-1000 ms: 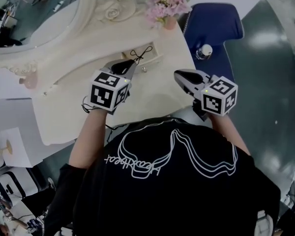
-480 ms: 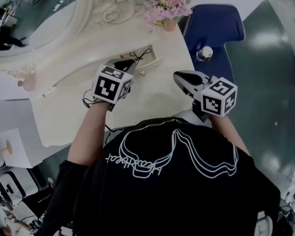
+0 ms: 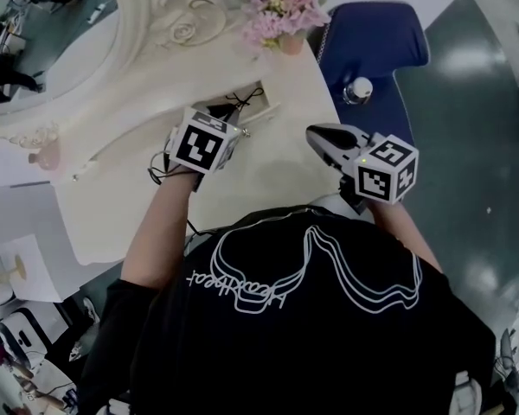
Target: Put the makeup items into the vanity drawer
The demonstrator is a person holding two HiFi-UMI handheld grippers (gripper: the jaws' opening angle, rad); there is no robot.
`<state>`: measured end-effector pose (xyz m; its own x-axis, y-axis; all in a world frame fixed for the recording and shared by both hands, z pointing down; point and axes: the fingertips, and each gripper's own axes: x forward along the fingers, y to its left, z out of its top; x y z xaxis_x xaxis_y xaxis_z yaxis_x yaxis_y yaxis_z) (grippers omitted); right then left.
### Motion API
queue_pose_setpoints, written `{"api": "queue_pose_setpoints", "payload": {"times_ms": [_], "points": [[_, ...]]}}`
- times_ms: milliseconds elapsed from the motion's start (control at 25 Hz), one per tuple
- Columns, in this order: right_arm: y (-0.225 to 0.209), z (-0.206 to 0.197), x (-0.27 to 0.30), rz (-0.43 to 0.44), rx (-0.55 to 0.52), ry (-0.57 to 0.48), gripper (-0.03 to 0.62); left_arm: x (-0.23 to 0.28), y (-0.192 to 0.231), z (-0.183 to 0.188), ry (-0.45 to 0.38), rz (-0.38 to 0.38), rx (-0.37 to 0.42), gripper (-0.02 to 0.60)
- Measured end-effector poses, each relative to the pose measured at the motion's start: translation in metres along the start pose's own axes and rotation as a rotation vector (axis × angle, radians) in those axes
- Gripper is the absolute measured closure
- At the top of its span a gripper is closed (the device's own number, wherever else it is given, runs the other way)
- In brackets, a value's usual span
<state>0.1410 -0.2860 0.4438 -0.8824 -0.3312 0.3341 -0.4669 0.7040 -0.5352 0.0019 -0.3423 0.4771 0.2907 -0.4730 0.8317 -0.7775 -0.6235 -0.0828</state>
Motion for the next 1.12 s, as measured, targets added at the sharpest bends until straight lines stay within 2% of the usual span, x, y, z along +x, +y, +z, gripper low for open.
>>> {"api": "queue_pose_setpoints", "payload": {"times_ms": [200, 400, 600, 720, 840, 1000, 1120], "points": [[-0.003, 0.004, 0.001, -0.001, 0.01, -0.007, 0.588, 0.004, -0.002, 0.003, -0.006, -0.032, 0.005, 0.551], [-0.005, 0.003, 0.001, -0.006, 0.02, -0.003, 0.588, 0.001, -0.005, 0.009, -0.043, -0.091, -0.038, 0.478], [0.002, 0.008, 0.001, -0.015, 0.004, -0.026, 0.588, -0.014, -0.011, 0.01, -0.104, -0.115, -0.012, 0.41], [0.014, 0.011, 0.001, -0.017, -0.021, -0.035, 0.588, -0.031, -0.012, 0.012, -0.172, -0.104, -0.011, 0.404], [0.029, 0.019, 0.001, -0.023, -0.048, -0.063, 0.588, -0.054, -0.014, 0.013, -0.249, -0.111, -0.045, 0.411], [0.055, 0.033, 0.001, -0.025, -0.079, -0.116, 0.588, -0.091, -0.024, 0.01, -0.343, -0.172, -0.119, 0.439], [0.079, 0.045, 0.001, -0.025, -0.114, -0.143, 0.588, -0.126, -0.034, 0.013, -0.477, -0.222, -0.175, 0.492]]}}
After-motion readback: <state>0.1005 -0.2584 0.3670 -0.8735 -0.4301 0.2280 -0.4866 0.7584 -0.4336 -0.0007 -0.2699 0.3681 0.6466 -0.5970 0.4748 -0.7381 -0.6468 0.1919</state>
